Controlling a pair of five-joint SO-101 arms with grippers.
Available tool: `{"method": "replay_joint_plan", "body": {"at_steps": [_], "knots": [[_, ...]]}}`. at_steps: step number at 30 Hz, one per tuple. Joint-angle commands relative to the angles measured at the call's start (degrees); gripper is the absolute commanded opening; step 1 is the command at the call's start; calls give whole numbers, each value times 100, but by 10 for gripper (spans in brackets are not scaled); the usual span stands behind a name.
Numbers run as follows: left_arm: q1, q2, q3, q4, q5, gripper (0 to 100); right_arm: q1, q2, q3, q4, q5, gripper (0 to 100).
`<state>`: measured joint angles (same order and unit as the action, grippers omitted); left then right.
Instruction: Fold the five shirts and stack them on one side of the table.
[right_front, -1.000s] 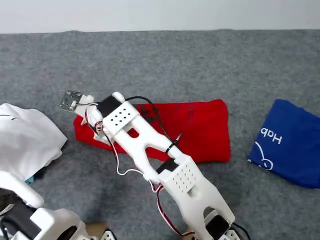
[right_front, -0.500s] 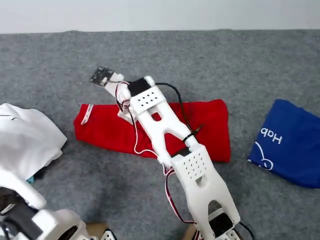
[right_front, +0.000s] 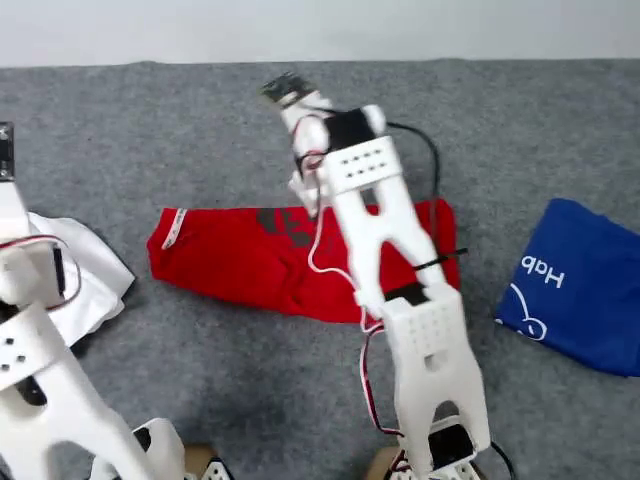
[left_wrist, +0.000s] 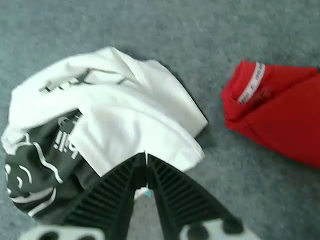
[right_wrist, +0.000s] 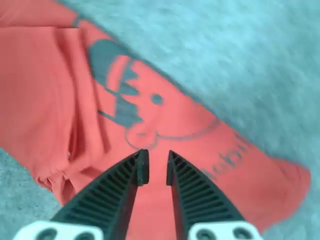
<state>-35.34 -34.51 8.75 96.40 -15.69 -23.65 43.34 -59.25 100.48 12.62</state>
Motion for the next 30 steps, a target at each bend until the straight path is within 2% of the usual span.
{"method": "replay_joint_plan", "body": {"at_steps": [1,6,9,17,27,30], "knots": [[44,-167,-40,404,35,8,409,-901,642,251,-695,76],[-70,-176,-75,413,26,8,1077,-1059,1662,233,-1908,262],[-70,-176,-75,413,26,8,1481,-1059,1881,127,-2479,323],[-70,-132,-48,413,18,8,2035,-268,1952,-22,-2532,325],[-70,-167,-48,413,18,8,1886,752,1934,-470,-2532,321],[-70,-167,-48,413,18,7,1780,804,1934,-523,-2497,248]]}}
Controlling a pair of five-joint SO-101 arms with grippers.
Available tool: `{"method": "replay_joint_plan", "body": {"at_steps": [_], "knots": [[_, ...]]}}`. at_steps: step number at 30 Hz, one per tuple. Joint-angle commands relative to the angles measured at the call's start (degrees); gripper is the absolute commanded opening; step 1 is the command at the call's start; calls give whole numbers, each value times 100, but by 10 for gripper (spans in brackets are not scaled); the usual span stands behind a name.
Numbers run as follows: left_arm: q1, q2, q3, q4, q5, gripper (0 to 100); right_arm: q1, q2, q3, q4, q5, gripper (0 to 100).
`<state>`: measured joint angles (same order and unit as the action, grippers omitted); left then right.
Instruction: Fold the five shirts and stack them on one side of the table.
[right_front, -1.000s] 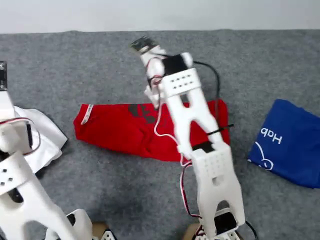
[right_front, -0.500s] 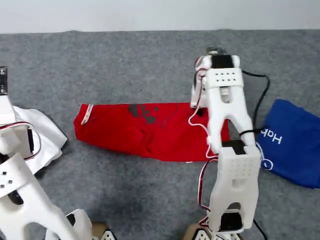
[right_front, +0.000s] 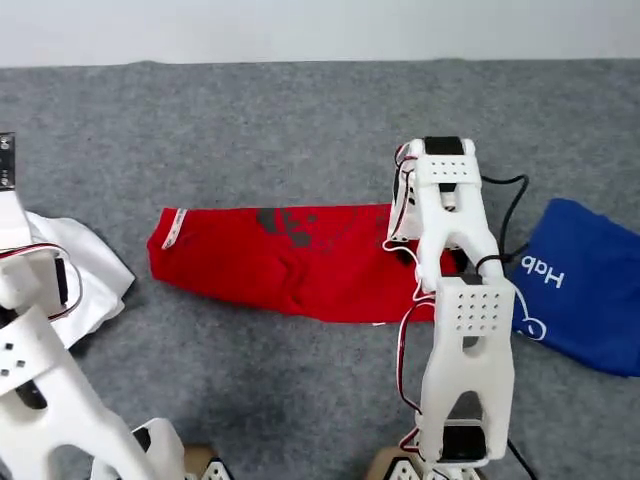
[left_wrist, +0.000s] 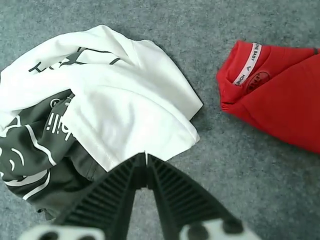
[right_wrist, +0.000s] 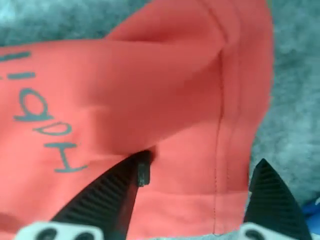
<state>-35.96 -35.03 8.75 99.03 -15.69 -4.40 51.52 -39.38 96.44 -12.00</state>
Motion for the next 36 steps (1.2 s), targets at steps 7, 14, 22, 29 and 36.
{"method": "replay_joint_plan", "body": {"at_steps": [7,14,22,29,36], "knots": [[-9,-114,-48,149,18,7,-215,-22,-62,-22,695,18],[-9,-114,-48,149,18,7,-75,-31,-545,637,1354,10],[-9,-114,-48,149,18,7,-1007,-848,-589,637,1855,10],[0,-123,-48,149,26,7,-2316,-1411,-615,558,1978,10],[9,-123,-40,141,53,7,-3284,-1534,-615,-180,1978,10]]}}
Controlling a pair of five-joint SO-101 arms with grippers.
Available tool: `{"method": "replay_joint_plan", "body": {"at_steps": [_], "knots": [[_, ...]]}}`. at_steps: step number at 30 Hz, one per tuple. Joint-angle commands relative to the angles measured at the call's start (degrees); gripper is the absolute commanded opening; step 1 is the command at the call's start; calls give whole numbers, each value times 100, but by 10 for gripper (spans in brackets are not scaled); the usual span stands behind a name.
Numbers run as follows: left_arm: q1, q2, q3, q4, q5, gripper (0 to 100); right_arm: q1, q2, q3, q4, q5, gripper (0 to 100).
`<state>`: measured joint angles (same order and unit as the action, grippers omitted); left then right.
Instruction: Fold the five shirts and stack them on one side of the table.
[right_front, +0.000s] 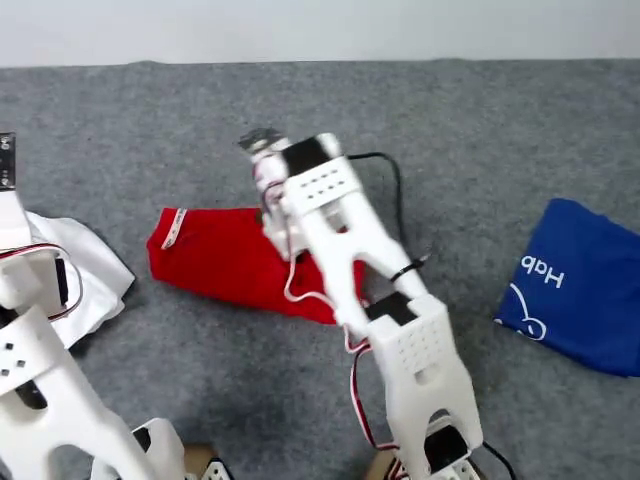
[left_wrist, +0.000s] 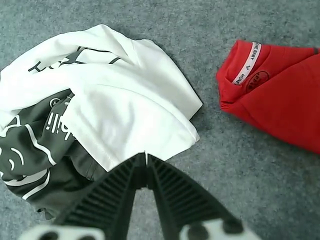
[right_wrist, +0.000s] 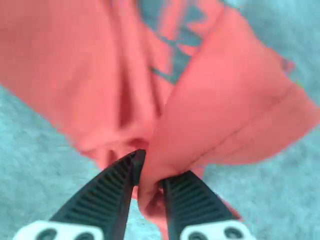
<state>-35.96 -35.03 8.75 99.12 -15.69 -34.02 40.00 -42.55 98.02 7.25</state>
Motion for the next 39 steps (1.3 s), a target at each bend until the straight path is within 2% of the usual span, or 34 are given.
{"method": "replay_joint_plan", "body": {"at_steps": [1,7,12,21,24,31,39], "knots": [[9,-123,-40,132,53,7,-409,-382,-299,-514,62,10],[-9,-123,-31,132,62,7,-813,-268,-299,-1516,457,9],[-9,-123,4,132,62,7,-1042,48,-299,-2229,466,9],[-9,-123,330,123,62,7,-1393,180,-299,-2967,475,12],[-9,-123,330,123,62,7,-1402,171,-299,-3231,668,51],[-9,-123,330,123,62,7,-1657,48,-378,-3134,527,239],[-9,-123,330,123,62,7,-1859,-101,-1327,-2308,527,248]]}}
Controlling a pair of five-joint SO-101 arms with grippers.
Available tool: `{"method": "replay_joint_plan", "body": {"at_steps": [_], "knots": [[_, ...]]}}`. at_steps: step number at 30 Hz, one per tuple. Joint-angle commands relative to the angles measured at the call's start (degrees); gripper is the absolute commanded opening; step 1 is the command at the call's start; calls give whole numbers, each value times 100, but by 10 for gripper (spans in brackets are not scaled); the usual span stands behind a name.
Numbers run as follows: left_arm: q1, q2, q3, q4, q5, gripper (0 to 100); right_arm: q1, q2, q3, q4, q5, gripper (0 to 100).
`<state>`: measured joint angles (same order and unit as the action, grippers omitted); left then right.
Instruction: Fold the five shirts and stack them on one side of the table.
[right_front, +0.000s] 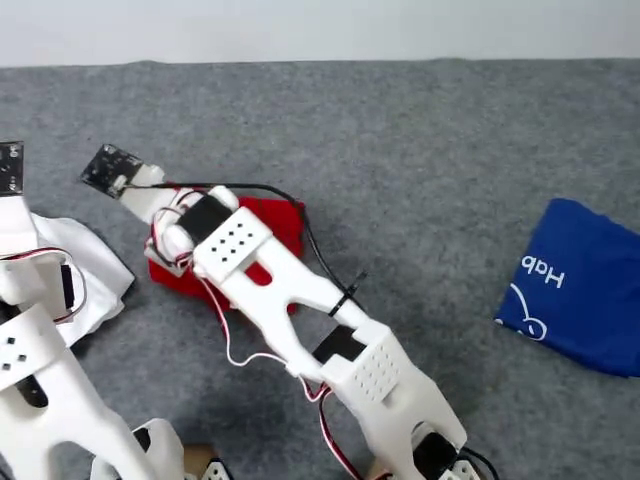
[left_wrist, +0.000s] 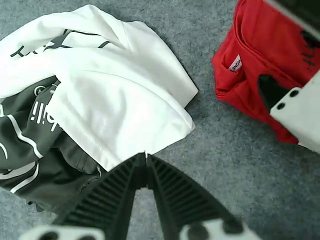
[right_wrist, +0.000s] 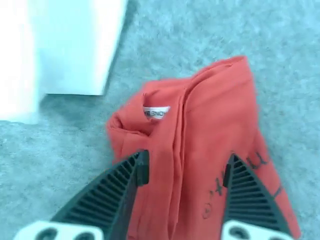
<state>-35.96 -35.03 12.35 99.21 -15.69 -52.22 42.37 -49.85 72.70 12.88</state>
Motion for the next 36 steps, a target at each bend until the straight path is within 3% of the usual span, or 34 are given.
{"method": "replay_joint_plan", "body": {"at_steps": [1,5,10,17,21,28,36], "knots": [[-9,-123,-31,114,62,7,-13,-338,-782,374,-35,247],[-9,-123,-31,114,62,7,347,-277,-1310,963,0,224],[-9,-123,-31,114,62,7,1007,-101,-1301,1270,88,0],[-9,-123,-40,114,62,7,1147,541,-1327,2053,431,10],[-53,-123,-66,114,70,7,620,989,-1327,1912,422,10],[-932,-123,-497,70,352,7,-330,1349,-1345,1138,413,10],[-1134,-123,-690,105,343,7,426,822,-2180,2158,440,44]]}}
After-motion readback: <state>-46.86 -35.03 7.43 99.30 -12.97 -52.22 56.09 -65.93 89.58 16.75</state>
